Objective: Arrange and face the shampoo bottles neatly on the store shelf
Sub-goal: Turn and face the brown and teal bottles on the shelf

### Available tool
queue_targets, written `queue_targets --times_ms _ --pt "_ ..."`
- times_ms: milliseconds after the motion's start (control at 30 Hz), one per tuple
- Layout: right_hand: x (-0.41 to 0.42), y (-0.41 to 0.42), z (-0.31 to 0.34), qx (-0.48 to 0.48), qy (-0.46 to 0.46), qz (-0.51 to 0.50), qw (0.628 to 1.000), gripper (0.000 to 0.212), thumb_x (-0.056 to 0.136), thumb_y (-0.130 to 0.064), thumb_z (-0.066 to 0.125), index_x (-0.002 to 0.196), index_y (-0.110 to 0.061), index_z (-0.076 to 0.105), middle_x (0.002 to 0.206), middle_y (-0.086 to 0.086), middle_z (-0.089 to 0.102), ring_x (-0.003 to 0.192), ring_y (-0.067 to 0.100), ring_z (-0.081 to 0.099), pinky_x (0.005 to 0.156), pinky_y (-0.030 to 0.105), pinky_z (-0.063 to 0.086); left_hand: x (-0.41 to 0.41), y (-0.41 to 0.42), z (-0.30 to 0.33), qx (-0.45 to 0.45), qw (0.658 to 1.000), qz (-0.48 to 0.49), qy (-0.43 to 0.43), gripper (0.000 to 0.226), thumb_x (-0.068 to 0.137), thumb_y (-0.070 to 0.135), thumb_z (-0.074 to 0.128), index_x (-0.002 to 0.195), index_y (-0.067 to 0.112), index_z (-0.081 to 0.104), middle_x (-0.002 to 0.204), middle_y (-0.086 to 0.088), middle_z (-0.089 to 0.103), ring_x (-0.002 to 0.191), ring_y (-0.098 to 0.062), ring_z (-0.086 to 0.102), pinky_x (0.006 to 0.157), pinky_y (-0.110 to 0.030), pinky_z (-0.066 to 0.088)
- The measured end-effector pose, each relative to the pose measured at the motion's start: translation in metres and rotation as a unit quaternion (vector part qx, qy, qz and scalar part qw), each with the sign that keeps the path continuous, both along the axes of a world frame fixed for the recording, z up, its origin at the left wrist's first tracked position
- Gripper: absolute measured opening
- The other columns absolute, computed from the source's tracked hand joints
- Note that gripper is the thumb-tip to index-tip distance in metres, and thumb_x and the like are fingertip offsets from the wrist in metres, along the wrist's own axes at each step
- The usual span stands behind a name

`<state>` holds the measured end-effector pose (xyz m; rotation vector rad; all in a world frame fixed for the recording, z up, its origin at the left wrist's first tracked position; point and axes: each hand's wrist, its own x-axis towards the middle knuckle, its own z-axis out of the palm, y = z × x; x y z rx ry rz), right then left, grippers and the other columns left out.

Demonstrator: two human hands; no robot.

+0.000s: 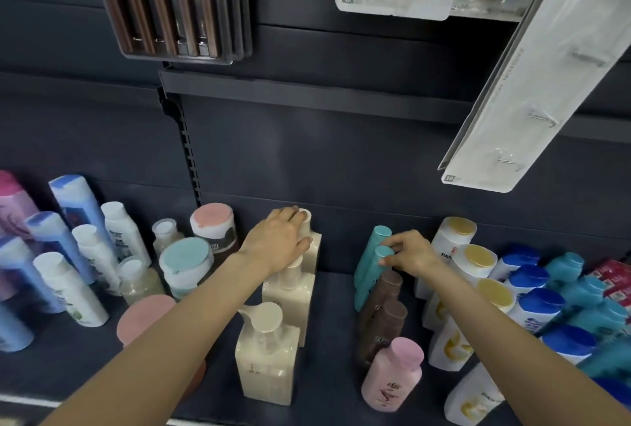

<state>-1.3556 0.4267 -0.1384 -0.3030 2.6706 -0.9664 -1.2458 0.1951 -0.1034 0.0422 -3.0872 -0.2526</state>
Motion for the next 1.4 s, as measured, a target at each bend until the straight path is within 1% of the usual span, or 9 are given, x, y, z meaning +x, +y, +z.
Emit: queue_targets --times_ms 167,300,400,500,733,900,1033,1200,1400 --pt "-0.007 0.003 0.003 0.027 -0.027 0.012 0.999 0.039 0.070 -0.011 0.081 0.108 -0.011 0.070 0.106 0.006 0.068 0.103 0.020 0.063 0.094 0.032 0.050 0.001 -0.002 -0.004 -0.006 1.000 0.003 0.012 0.051 0.100 0.037 0.032 0.146 0.018 0.023 0.155 -0.001 0.021 0.140 -0.020 0.022 0.110 -0.033 0.030" --pt "-0.011 0.002 0.014 -0.012 0.042 -0.040 0.998 0.013 0.081 -0.023 0.073 0.092 -0.017 0.071 0.096 0.002 0.069 0.098 0.018 0.062 0.086 0.028 0.049 0.000 -0.002 -0.007 -0.014 1.000 0.002 0.014 0.051 0.101 0.038 0.028 0.147 0.019 0.020 0.155 0.000 0.019 0.141 -0.019 0.020 0.109 -0.033 0.029" --pt "-0.017 -0.003 0.018 -0.009 0.085 -0.058 0.995 0.029 0.085 -0.022 0.068 0.111 -0.011 0.064 0.106 0.007 0.067 0.106 0.022 0.060 0.085 0.023 0.042 0.000 -0.003 -0.010 -0.005 1.000 0.003 0.021 0.051 0.101 0.039 0.028 0.147 0.020 0.020 0.155 0.000 0.019 0.142 -0.019 0.018 0.110 -0.033 0.027" --pt "-0.022 -0.008 0.013 0.013 0.036 -0.023 0.999 0.043 0.084 -0.024 0.069 0.124 -0.010 0.057 0.117 0.009 0.061 0.112 0.023 0.056 0.088 0.024 0.039 0.001 -0.005 -0.013 0.013 1.000 0.007 0.018 0.053 0.100 0.041 0.030 0.148 0.022 0.018 0.157 0.002 0.015 0.144 -0.017 0.013 0.113 -0.034 0.022" --pt "-0.027 -0.016 -0.004 -0.054 -0.002 -0.051 0.997 0.023 0.079 -0.011 0.074 0.100 -0.007 0.066 0.103 0.014 0.068 0.087 0.018 0.060 0.077 0.026 0.045 0.002 -0.007 -0.016 0.047 0.999 0.014 0.013 0.058 0.097 0.048 0.030 0.150 0.029 0.014 0.159 0.009 0.006 0.146 -0.011 0.003 0.115 -0.034 0.014" --pt "-0.021 -0.020 0.006 -0.113 0.051 -0.044 0.991 0.012 0.082 -0.016 0.071 0.091 -0.014 0.064 0.092 0.008 0.066 0.094 0.026 0.063 0.087 0.040 0.052 0.001 -0.006 -0.014 0.035 0.999 0.010 0.015 0.057 0.097 0.048 0.031 0.149 0.030 0.016 0.159 0.008 0.008 0.145 -0.013 0.006 0.114 -0.036 0.017" --pt "-0.012 -0.020 0.027 -0.211 0.106 -0.053 0.970 0.011 0.084 -0.019 0.070 0.093 -0.021 0.063 0.093 0.003 0.065 0.099 0.024 0.062 0.091 0.044 0.051 -0.001 -0.005 -0.012 0.036 0.999 0.015 0.024 0.055 0.097 0.045 0.033 0.148 0.028 0.021 0.158 0.006 0.013 0.144 -0.015 0.010 0.113 -0.036 0.021" --pt "0.004 -0.019 0.049 -0.296 0.130 -0.090 0.942 0.020 0.088 -0.021 0.065 0.105 -0.013 0.064 0.099 0.013 0.065 0.096 0.024 0.063 0.088 0.042 0.054 0.000 -0.004 -0.006 0.026 0.999 0.011 0.021 0.055 0.096 0.043 0.039 0.146 0.026 0.026 0.157 0.002 0.016 0.143 -0.018 0.015 0.111 -0.037 0.024" --pt "0.019 -0.006 0.067 -0.495 0.027 -0.205 0.844 0.024 0.092 -0.018 0.059 0.111 -0.004 0.058 0.091 0.007 0.061 0.082 0.014 0.060 0.075 0.024 0.057 -0.004 0.000 0.000 0.045 0.997 -0.003 0.063 0.051 0.094 0.039 0.049 0.139 0.017 0.042 0.155 -0.001 0.021 0.140 -0.019 0.020 0.111 -0.034 0.026"
